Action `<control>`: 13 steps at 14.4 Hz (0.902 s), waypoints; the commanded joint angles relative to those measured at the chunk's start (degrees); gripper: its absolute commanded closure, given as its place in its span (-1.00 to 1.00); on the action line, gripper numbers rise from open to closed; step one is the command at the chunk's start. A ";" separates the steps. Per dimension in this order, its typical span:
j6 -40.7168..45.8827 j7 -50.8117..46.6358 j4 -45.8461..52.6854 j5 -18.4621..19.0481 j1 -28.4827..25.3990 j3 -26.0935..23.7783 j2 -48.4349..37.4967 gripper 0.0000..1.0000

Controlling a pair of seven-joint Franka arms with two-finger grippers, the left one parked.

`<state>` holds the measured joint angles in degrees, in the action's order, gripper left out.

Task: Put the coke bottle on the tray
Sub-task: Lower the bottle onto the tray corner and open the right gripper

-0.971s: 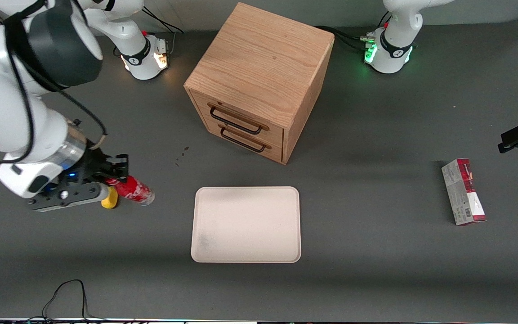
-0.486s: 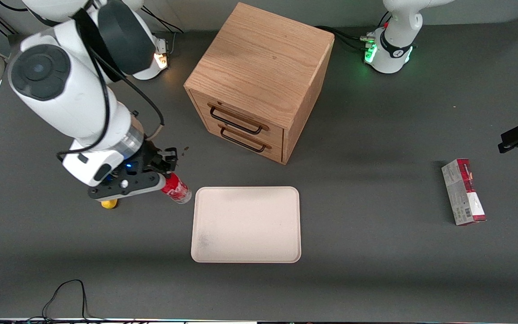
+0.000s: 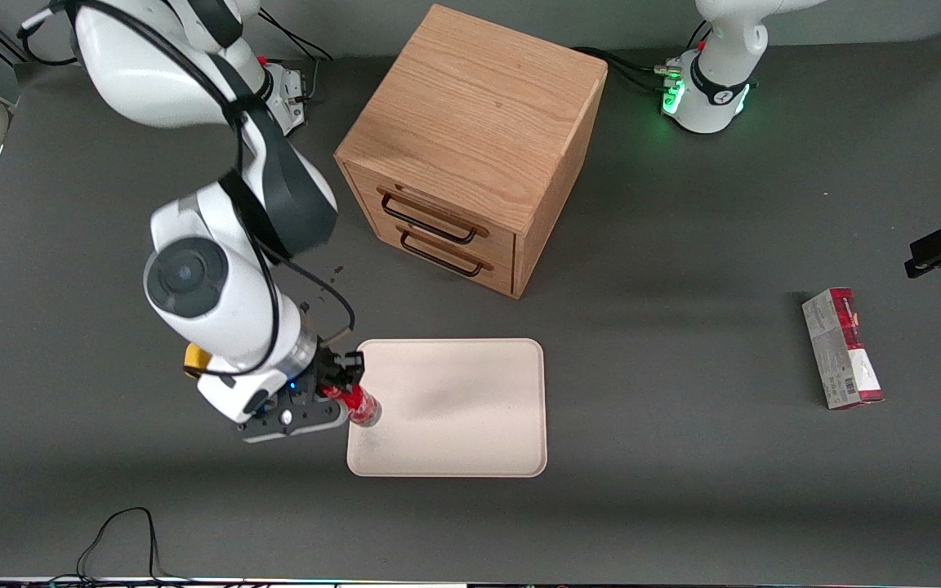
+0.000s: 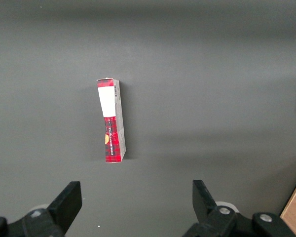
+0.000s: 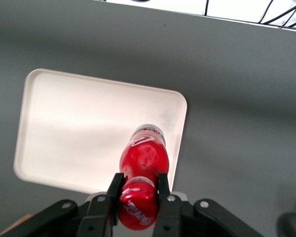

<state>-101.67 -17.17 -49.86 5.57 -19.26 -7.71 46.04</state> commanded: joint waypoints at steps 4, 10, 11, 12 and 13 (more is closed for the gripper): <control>-5.63 -0.50 1.35 1.11 0.02 0.06 6.51 1.00; -7.40 -0.50 1.00 1.28 0.81 0.06 9.42 1.00; -7.49 -0.50 1.00 1.46 0.81 0.15 9.42 1.00; -7.49 -0.59 0.91 1.46 0.81 0.41 9.42 0.91; -7.49 -1.02 0.82 1.46 0.81 0.59 9.42 -0.44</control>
<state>-108.93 -17.17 -49.94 5.75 -18.44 -7.16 55.47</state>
